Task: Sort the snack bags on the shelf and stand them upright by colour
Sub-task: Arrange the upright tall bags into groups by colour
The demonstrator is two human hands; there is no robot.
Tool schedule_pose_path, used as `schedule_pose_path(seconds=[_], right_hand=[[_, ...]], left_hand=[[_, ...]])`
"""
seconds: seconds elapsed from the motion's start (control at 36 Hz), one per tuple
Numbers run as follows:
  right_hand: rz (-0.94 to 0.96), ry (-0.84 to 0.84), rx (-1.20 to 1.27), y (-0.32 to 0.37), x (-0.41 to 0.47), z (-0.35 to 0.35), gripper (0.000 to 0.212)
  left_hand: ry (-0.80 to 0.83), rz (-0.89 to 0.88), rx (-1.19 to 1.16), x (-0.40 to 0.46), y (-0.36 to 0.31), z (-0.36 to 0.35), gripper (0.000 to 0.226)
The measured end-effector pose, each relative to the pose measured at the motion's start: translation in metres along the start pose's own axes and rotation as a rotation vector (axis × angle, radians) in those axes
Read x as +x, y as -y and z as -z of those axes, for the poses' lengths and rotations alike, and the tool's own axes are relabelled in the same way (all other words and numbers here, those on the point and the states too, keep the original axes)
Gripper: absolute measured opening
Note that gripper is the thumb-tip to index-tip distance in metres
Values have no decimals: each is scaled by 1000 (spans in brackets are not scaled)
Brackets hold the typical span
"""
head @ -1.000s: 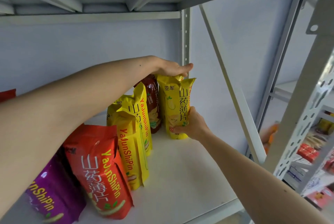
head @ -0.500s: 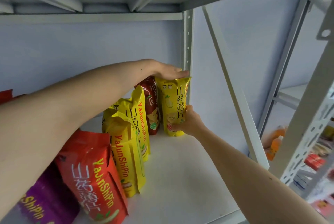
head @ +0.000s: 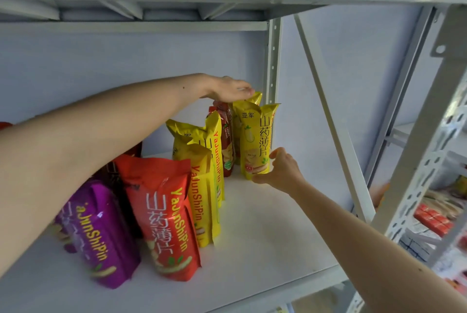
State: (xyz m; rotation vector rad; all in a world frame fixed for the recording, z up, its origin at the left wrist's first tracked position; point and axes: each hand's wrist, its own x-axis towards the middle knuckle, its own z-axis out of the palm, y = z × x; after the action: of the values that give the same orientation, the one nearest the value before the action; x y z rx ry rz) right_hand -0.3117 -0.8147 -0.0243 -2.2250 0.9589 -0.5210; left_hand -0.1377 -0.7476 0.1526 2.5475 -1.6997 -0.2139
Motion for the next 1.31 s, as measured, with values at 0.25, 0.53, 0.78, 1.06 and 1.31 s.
schedule_pose_path(seconds=[0.25, 0.53, 0.78, 1.06, 1.31], right_hand=[[-5, 6, -30, 4, -13, 3, 80], [12, -6, 10, 8, -17, 0, 57], [166, 20, 84, 33, -20, -12, 41], [220, 336, 481, 57, -19, -23, 63], [330, 383, 580, 64, -15, -38, 45]], left_hand=[[40, 223, -361, -10, 28, -11, 51], [-55, 215, -364, -14, 41, -14, 34], [-28, 286, -224, -32, 69, -4, 45], [-12, 316, -127, -40, 71, -4, 45], [-107, 166, -232, -59, 63, 15, 59]])
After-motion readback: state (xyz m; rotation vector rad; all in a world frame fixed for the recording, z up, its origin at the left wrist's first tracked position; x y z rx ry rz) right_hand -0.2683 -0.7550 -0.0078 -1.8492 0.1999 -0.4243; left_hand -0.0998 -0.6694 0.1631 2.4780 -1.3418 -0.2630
